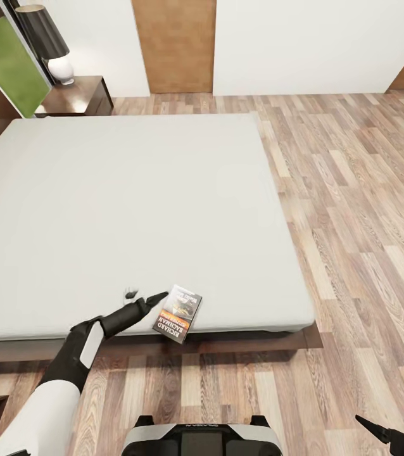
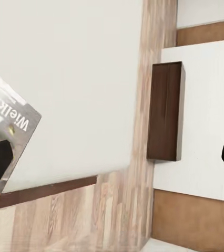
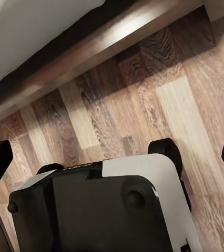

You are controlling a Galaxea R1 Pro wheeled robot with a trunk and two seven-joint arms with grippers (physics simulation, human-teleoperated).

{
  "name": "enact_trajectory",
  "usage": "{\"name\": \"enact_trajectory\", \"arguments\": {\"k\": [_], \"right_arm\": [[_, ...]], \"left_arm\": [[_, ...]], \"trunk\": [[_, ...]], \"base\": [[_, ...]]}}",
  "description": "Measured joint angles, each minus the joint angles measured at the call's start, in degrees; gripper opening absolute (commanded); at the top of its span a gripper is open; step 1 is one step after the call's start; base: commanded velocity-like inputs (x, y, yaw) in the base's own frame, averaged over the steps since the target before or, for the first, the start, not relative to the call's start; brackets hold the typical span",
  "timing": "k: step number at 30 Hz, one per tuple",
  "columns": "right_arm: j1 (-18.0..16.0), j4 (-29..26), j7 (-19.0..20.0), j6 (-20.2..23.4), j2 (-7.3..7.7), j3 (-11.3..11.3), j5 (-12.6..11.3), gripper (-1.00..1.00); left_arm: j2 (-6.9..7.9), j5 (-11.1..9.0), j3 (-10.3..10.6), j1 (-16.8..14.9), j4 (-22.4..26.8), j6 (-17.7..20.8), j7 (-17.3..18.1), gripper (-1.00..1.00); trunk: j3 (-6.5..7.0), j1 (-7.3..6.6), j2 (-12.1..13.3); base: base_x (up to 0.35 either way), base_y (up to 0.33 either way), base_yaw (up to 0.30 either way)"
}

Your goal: In the bedroom, move the book from the bed onto either nightstand, and place the two sandals side by side next to the bed.

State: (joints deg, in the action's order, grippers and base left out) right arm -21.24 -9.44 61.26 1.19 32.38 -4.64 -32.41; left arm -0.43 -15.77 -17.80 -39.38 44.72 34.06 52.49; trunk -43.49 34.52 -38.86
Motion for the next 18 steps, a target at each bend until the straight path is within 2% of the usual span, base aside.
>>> {"name": "enact_trajectory", "arguments": {"k": [5, 12, 16, 18], "right_arm": [[0.0, 0.0, 0.0, 0.0, 0.02, 0.0, 0.0, 1.0], [0.0, 0.0, 0.01, 0.0, -0.01, 0.0, 0.0, 1.0], [0.0, 0.0, 0.01, 0.0, 0.02, 0.0, 0.0, 1.0], [0.0, 0.0, 0.01, 0.0, 0.01, 0.0, 0.0, 1.0]], "left_arm": [[3.43, 0.5, 0.11, 4.7, 0.03, 1.15, 7.83, 1.0], [8.37, 2.35, 0.17, 10.2, 0.02, 1.19, 14.9, 1.0], [10.37, 4.1, 0.17, 12.29, -0.06, 1.12, 16.67, 1.0], [10.81, 4.79, 0.17, 12.73, -0.64, 1.01, 16.77, 1.0]], "trunk": [[0.0, 0.0, 0.0], [0.0, 0.0, 0.0], [0.0, 0.0, 0.0], [0.0, 0.0, 0.0]], "base": [[0.0, 0.0, 0.0], [0.0, 0.0, 0.0], [0.0, 0.0, 0.0], [0.0, 0.0, 0.0]]}}
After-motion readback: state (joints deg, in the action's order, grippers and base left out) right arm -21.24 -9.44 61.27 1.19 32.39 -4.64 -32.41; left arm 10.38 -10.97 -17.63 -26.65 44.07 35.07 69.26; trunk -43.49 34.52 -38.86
